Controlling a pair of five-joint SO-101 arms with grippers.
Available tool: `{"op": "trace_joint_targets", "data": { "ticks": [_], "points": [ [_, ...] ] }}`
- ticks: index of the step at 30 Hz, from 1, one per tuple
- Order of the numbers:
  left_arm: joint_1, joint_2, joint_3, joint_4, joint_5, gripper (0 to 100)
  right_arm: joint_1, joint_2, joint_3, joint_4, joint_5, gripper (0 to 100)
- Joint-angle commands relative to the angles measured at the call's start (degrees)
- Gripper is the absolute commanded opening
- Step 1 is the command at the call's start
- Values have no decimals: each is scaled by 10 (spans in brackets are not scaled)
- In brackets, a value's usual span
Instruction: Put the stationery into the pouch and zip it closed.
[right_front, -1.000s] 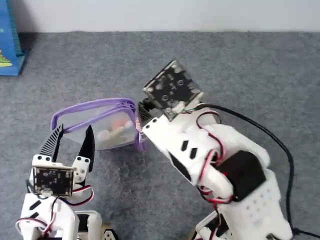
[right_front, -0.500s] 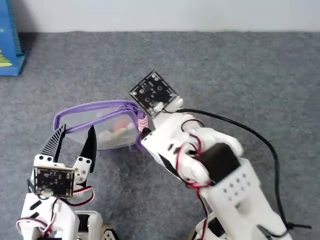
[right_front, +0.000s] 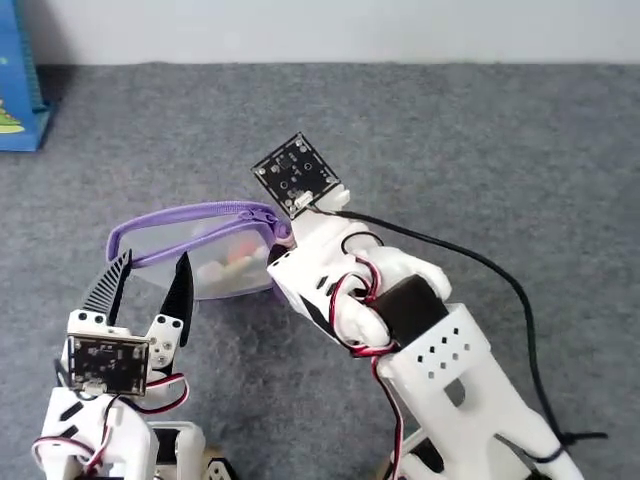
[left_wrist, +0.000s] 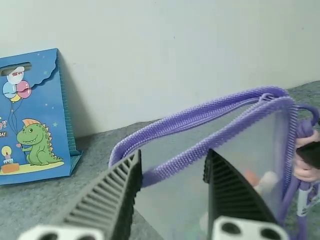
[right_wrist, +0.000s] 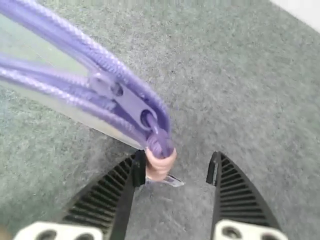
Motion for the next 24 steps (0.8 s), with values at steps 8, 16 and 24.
{"op": "trace_joint_targets", "data": {
  "ticks": [8, 16, 24],
  "points": [
    [1, 4, 7, 21, 0, 191, 7, 0, 19, -43, -5, 185],
    [0, 4, 7, 22, 0, 192, 9, -7, 19, -56, 86, 17],
    [1, 3, -13, 25, 0, 194, 36, -7, 18, -56, 112, 9]
  ]
}}
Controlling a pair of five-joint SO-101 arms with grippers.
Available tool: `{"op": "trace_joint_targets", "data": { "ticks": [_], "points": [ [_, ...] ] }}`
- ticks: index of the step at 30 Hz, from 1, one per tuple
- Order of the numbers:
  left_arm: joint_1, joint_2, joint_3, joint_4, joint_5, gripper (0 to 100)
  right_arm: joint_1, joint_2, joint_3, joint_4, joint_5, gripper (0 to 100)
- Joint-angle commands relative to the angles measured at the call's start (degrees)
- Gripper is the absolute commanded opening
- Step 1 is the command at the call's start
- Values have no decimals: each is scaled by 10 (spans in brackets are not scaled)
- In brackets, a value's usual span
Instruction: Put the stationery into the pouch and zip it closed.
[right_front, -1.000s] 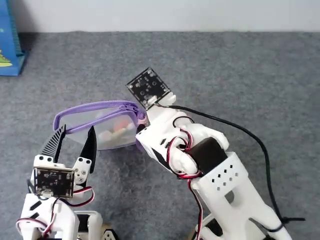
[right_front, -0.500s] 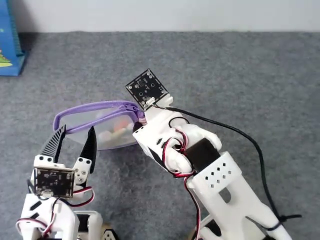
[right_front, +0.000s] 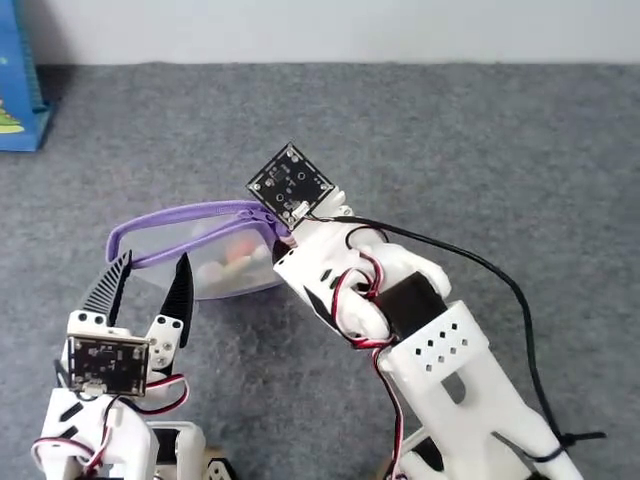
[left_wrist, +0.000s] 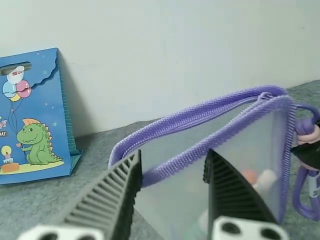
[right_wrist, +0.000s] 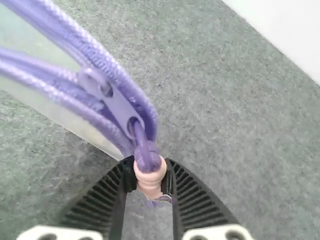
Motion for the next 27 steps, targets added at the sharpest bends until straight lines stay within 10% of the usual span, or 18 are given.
{"op": "trace_joint_targets", "data": {
  "ticks": [1, 27],
  "points": [
    [1, 4, -13, 21, 1, 194, 10, -7, -6, -14, 8, 9],
    [-4, 4, -276, 173, 7, 325, 11, 0, -31, -15, 3, 9]
  ]
}}
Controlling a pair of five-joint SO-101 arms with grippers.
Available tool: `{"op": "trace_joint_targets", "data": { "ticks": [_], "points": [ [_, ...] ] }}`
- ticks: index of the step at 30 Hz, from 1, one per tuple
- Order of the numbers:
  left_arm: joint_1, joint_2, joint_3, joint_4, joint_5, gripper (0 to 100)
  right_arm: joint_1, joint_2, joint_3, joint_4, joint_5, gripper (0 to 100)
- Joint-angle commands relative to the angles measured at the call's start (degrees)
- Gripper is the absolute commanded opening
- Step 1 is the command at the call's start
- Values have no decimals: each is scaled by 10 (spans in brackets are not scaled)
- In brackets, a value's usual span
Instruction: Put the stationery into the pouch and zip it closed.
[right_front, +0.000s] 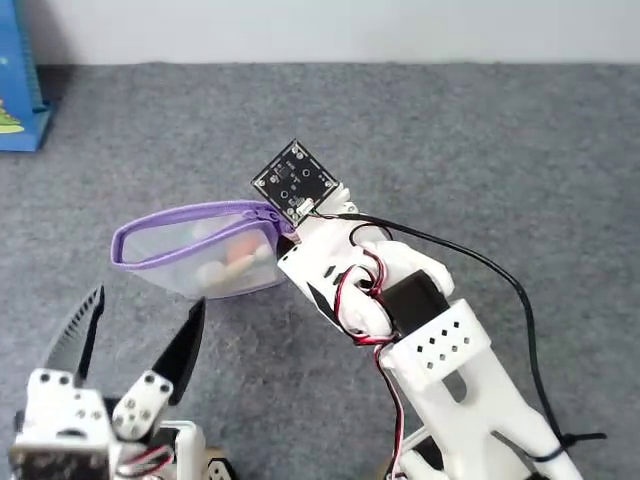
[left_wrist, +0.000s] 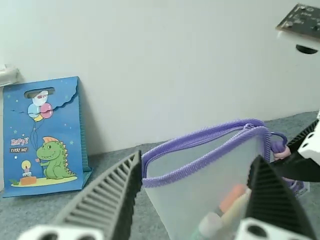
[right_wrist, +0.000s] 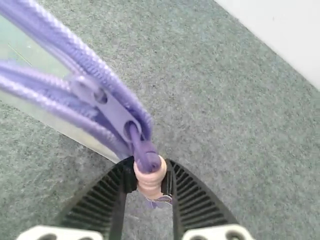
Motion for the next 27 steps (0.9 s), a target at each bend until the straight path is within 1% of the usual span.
{"op": "trace_joint_targets", "data": {
  "ticks": [1, 3, 6, 8, 10, 13, 15, 18, 20, 24, 27],
  "points": [
    [-1, 1, -48, 41, -24, 325, 3, -2, -31, -10, 1, 9],
    [-1, 1, -47, 69, -54, 324, 3, -6, -31, -9, -4, 9],
    [-5, 1, -26, 90, -67, 324, 3, -7, -33, -7, -15, 9],
    [-38, 1, 0, 81, -68, 323, 3, -7, -33, -6, -17, 9],
    [-91, 1, 48, 40, -68, 320, 6, -7, -33, -5, -17, 9],
    [-174, 1, 139, -55, -68, 274, 22, -7, -33, -5, -18, 9],
    [-201, 1, 196, -119, -66, 243, 29, -7, -33, 1, -18, 9],
    [-200, 1, 259, -178, -63, 212, 25, -7, -34, 10, -18, 9],
    [-185, 1, 284, -207, -61, 204, 15, -8, -39, 21, -15, 9],
    [-130, 2, 312, -244, -15, 203, 8, -33, -44, 47, -13, 9],
    [-79, 4, 322, -268, 0, 203, -7, -71, -43, 70, -12, 9]
  ]
}}
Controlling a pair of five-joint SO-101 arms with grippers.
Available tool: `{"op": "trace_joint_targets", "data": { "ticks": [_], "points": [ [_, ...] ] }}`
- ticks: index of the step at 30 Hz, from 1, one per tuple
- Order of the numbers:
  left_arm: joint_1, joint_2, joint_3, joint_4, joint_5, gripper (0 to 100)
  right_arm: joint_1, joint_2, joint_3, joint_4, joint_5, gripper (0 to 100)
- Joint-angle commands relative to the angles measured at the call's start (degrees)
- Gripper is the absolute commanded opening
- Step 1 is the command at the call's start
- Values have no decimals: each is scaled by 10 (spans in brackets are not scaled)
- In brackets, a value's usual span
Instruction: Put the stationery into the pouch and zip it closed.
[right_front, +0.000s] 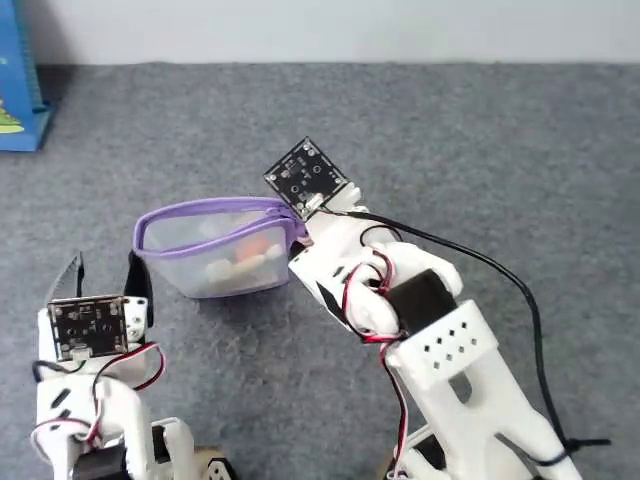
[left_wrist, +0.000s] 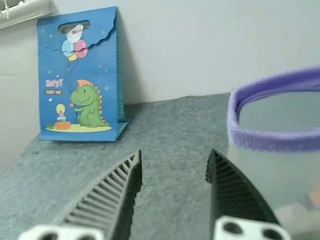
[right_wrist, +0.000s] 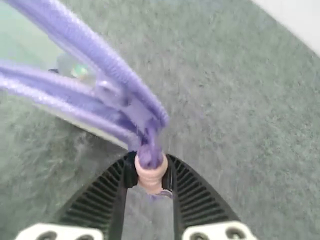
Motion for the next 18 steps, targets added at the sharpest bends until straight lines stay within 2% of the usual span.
{"op": "trace_joint_targets", "data": {
  "ticks": [1, 7, 13, 18],
  "points": [
    [59, 3, 3, -40, 25, 203, -27, -58, -42, 29, 4, 9],
    [89, 4, 26, -124, 69, 205, -73, -135, -42, 110, 49, 9],
    [178, 4, 54, -180, 69, 206, -110, -187, -42, 167, 77, 9],
    [217, 4, 58, -206, 69, 207, -152, -215, -42, 209, 97, 9]
  ]
}}
